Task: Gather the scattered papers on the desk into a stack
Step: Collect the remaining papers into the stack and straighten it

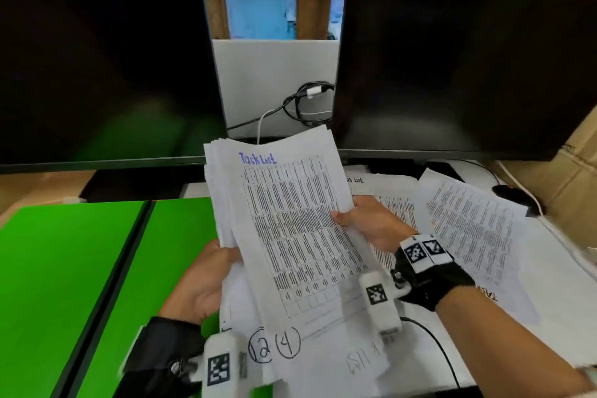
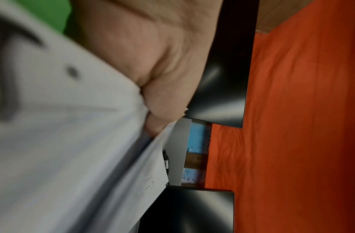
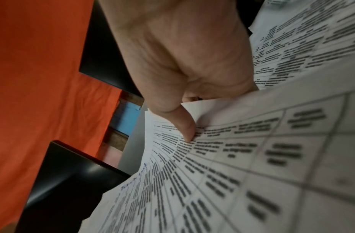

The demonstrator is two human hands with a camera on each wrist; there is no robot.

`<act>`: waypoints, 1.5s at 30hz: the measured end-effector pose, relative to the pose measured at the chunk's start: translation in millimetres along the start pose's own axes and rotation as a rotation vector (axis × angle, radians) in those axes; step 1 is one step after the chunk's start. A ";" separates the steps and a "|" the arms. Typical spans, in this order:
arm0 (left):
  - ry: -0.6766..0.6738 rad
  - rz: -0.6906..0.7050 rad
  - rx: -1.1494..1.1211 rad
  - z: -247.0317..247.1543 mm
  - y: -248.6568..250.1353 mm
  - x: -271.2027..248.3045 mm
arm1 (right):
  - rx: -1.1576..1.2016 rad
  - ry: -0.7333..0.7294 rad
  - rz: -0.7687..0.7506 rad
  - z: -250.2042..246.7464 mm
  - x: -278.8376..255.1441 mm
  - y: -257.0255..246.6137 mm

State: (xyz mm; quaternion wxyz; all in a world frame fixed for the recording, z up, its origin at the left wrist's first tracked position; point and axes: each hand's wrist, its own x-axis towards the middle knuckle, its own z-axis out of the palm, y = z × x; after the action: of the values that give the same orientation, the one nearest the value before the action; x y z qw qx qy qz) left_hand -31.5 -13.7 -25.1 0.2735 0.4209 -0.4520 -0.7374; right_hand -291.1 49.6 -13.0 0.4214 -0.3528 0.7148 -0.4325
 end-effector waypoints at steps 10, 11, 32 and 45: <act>0.050 0.211 0.204 21.2 16.1 -13.6 | -0.083 0.326 -0.203 28.0 -14.9 -4.1; 0.099 0.285 0.229 20.2 21.5 -14.4 | -0.066 0.375 -0.274 26.6 -22.9 -13.8; 0.167 0.917 0.388 20.9 37.5 -40.6 | 0.163 0.379 -0.732 32.5 -92.3 -45.1; 0.119 0.759 0.115 15.9 37.4 -27.9 | 0.201 0.356 -0.611 21.3 -78.8 -32.5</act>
State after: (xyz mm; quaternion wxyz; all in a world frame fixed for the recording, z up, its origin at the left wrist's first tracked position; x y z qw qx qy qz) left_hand -30.6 -1.4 22.6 0.5286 0.2804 -0.5994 -0.5317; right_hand -236.1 99.0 34.4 0.1744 -0.4260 0.5927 -0.6609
